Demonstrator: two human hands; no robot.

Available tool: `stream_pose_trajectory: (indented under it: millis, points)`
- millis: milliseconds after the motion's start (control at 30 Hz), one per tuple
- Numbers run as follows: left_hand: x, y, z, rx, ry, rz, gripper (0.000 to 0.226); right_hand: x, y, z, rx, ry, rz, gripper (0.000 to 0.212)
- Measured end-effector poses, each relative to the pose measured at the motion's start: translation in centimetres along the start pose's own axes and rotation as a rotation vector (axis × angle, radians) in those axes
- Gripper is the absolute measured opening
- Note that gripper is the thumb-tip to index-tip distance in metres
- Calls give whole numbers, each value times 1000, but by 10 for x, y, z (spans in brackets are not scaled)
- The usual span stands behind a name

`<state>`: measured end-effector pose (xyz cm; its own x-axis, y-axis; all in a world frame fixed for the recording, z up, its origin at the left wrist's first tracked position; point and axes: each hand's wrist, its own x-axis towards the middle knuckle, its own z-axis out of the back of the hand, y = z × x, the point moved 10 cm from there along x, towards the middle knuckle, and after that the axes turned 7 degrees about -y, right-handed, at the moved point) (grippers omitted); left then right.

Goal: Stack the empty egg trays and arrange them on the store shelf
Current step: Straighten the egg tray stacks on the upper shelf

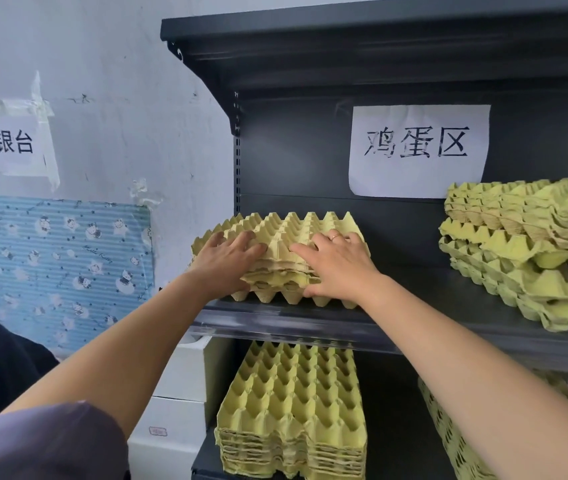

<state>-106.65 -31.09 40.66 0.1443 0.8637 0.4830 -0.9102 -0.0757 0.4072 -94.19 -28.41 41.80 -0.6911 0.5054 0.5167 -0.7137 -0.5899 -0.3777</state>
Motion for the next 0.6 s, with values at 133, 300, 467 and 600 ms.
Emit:
stream_pose_trajectory:
  millis: [133, 300, 467, 600]
  points:
    - [3, 5, 3, -87, -16, -7, 76, -1, 0, -1, 54, 43, -34, 71]
    - [5, 9, 17, -81, -116, 34, 68, 3, -4, 18, 9, -63, -34, 64]
    - [17, 7, 47, -38, -238, 27, 68, 4, -28, 41, -7, -146, -67, 66]
    - [25, -4, 44, -57, -206, 7, 69, 0, -38, 30, -1, -113, -85, 68]
